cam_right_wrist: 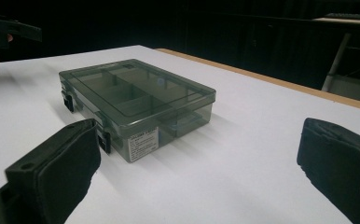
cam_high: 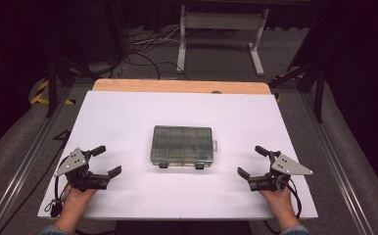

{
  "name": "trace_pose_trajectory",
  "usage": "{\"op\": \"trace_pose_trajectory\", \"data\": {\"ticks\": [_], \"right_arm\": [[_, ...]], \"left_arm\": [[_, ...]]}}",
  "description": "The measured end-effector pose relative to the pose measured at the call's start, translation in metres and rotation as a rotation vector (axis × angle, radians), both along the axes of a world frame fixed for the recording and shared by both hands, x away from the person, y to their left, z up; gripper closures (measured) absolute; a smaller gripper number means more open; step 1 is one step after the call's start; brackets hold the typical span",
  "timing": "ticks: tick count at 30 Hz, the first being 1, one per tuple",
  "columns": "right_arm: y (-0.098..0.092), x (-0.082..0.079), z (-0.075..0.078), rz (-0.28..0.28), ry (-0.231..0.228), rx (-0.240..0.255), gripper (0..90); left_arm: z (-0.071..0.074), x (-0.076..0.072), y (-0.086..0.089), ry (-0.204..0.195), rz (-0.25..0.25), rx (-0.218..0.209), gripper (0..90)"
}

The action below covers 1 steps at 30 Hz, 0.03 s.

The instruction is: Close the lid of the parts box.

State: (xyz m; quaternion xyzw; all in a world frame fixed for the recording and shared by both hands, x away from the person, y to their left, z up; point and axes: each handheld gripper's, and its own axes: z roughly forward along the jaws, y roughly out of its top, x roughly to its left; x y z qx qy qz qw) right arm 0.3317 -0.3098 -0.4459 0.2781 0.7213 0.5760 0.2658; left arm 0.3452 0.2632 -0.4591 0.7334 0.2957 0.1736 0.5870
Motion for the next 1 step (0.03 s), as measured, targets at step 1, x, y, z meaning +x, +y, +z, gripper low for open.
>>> {"op": "trace_pose_trajectory", "data": {"ticks": [1], "right_arm": [[0.0000,0.0000,0.0000,0.000,-0.001,0.000,0.2]], "left_arm": [[-0.0002,0.0002,0.0002,-0.004,0.003,-0.001,1.5]]}}
